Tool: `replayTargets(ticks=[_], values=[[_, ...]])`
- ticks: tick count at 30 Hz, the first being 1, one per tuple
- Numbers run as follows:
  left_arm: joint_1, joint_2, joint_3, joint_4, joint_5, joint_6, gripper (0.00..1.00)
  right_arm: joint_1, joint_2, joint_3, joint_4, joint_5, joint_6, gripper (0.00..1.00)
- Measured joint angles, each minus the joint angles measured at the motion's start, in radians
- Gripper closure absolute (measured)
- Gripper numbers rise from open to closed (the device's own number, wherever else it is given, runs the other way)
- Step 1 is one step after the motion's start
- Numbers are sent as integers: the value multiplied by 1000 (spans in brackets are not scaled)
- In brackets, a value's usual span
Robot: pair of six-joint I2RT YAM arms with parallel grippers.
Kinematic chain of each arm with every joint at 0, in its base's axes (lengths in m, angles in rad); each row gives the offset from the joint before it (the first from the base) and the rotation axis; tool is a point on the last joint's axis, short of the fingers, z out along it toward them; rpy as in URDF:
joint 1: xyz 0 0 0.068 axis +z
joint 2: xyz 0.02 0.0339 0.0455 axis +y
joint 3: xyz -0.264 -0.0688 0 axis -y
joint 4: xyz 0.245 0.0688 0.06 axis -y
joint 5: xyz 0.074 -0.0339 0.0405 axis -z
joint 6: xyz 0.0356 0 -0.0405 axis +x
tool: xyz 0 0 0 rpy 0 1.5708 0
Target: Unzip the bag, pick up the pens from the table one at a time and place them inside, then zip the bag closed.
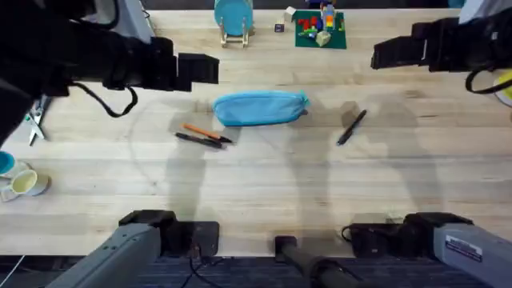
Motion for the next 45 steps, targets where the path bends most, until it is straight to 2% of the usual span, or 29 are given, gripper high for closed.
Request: replayTargets(ticks=[11,17,22,28,33,37,41,45], values=[[0,31,0,-57,7,0,8,0,0,1,0,-6,0,5],[0,40,0,-40,11,20,8,0,0,1,0,-6,0,5],[10,42,0,-60,37,172,10,0,0,1,0,-6,0,5],[58,42,18,-141,110,408,10,0,0,1,2,-6,0,5],[91,42,25,-107,127,599,8,0,0,1,2,-6,0,5],[94,42,30,-74,130,756,8,0,0,1,2,-6,0,5],[94,42,30,-83,128,837,8,0,0,1,-2,-6,0,5],[94,42,30,-95,133,870,7,0,0,1,-2,-6,0,5]])
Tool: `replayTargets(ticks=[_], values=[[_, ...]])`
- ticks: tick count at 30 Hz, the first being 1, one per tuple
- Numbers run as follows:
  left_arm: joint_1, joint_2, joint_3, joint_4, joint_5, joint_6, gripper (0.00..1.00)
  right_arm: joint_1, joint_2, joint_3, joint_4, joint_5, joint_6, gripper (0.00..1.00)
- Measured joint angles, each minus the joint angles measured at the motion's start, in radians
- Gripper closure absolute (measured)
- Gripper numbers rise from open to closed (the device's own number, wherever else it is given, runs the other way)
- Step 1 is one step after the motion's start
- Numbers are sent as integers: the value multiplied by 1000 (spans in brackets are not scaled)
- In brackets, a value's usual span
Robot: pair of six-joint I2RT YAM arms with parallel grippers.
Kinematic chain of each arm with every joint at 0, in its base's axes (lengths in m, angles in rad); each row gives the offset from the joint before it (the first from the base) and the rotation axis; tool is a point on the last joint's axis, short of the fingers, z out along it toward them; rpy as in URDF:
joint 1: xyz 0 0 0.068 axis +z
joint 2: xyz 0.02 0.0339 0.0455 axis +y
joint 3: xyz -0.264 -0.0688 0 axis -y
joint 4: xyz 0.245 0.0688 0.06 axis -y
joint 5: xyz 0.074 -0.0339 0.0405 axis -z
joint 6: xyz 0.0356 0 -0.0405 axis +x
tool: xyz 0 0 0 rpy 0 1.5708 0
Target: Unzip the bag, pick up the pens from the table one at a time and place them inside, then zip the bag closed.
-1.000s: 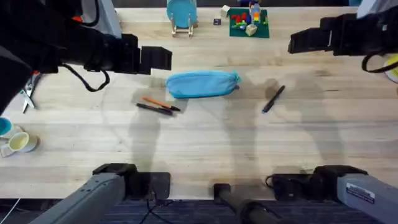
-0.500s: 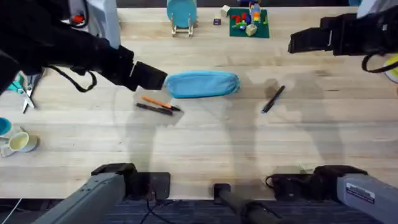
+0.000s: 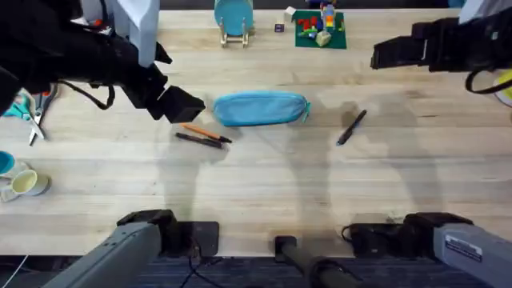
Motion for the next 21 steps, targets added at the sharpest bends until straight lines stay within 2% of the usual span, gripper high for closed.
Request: replayTargets(ticks=[3,9,14,21], values=[[0,0,0,-13,26,45,8,0,0,0,0,0,0,5],[0,4,0,-86,143,224,9,0,0,0,0,0,0,5],[2,56,2,-88,213,317,9,0,0,0,0,0,0,6],[52,134,2,-133,295,438,10,0,0,0,0,0,0,5]])
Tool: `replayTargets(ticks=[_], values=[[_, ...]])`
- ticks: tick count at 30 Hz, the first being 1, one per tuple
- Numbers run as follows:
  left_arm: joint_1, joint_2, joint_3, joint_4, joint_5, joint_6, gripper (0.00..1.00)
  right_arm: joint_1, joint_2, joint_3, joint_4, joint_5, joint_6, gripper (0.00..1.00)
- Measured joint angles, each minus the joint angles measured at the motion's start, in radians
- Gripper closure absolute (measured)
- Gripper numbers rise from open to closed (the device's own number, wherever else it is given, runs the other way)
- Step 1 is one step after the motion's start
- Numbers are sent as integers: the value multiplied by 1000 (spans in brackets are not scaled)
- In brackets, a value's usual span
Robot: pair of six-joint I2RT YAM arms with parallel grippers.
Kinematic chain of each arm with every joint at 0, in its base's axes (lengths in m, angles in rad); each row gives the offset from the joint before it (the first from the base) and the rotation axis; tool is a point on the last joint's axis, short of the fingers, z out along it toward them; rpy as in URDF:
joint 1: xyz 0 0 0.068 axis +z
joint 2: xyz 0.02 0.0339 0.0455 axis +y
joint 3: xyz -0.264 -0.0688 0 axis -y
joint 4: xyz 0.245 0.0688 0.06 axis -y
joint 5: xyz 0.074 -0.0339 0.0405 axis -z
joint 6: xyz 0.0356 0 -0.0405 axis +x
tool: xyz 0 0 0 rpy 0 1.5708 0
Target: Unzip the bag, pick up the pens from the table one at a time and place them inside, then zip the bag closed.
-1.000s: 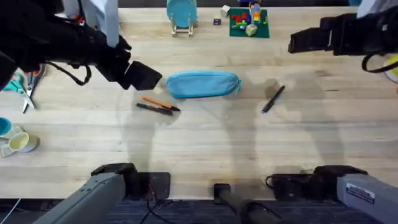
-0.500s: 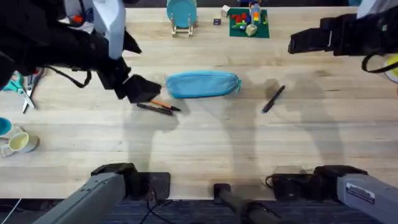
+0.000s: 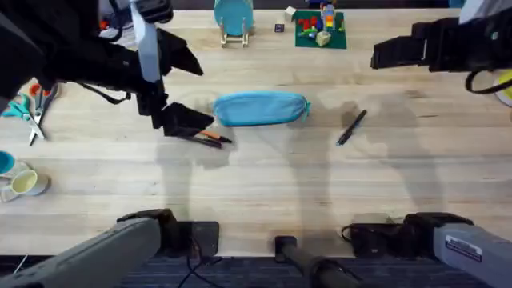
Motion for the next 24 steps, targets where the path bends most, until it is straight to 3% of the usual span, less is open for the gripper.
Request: replayTargets(ticks=[9,24], values=[[95,30,0,-30,96,130,10,0,0,0,0,0,0,5],[96,226,1,-27,204,241,10,0,0,0,0,0,0,5]])
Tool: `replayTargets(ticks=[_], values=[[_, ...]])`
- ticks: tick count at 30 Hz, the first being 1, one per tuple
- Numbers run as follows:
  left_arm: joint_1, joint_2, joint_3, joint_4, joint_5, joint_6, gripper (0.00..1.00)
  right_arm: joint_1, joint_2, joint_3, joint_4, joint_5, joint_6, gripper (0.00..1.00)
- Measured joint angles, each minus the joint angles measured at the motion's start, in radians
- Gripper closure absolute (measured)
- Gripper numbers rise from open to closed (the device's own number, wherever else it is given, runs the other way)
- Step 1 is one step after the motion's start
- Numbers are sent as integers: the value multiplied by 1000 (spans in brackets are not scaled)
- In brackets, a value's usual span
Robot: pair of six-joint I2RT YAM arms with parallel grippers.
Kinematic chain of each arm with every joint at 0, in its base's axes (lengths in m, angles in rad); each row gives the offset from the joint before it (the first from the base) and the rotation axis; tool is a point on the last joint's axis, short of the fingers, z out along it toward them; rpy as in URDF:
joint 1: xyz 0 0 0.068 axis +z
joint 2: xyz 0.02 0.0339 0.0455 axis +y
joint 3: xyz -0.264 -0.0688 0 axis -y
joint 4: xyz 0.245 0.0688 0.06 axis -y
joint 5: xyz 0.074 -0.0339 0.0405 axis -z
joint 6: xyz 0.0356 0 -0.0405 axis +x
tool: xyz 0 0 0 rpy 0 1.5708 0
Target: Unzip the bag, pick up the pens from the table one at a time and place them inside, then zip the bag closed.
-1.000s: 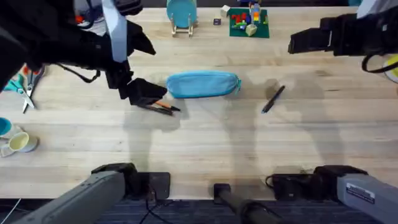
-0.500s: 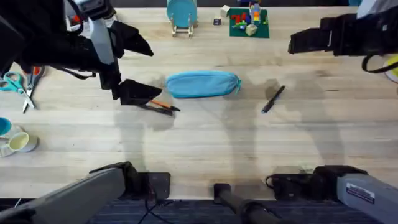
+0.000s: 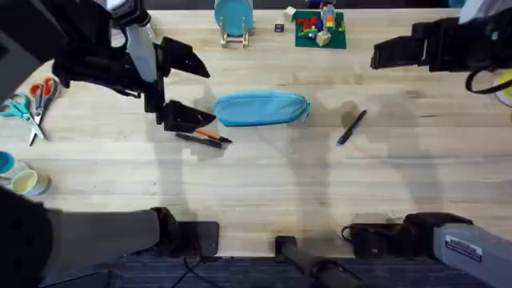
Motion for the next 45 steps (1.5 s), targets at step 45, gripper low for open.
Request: replayTargets(ticks=[45], values=[[13,347,4,113,164,142,7,0,0,0,0,0,0,6]])
